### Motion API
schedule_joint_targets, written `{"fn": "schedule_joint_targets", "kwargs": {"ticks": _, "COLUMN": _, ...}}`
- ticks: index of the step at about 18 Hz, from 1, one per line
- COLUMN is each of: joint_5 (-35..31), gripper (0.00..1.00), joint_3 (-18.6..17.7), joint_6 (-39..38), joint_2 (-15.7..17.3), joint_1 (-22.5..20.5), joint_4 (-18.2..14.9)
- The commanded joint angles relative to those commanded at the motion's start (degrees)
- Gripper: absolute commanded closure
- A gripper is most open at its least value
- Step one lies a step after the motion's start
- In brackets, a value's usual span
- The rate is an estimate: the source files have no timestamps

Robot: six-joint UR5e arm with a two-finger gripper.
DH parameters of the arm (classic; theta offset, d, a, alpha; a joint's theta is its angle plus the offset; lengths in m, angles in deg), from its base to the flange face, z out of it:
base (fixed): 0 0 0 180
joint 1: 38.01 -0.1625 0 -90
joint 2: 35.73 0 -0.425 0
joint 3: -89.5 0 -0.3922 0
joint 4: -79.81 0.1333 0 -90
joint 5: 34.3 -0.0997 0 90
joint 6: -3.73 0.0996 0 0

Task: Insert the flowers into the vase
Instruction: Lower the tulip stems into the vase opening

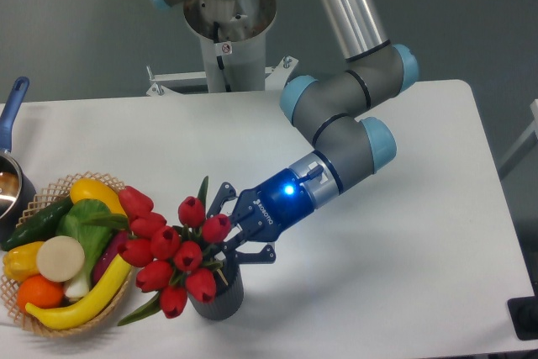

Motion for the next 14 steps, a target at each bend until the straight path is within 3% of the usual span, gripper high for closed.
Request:
{"fn": "schedule_joint_targets", "kwargs": {"ticks": 9, "joint_5": -0.09, "gripper": 0.71, "joint_3": -0.35, "joint_6": 0.09, "joint_2": -1.05, "joint_1": 0.09, "joint_4": 0.00}}
{"fn": "schedule_joint_targets", "kwargs": {"ticks": 14, "joint_5": -0.18, "gripper": 0.47, "joint_3": -0.53, "joint_6": 2.46, "joint_2": -1.67, "joint_1": 0.09, "joint_4": 0.00}}
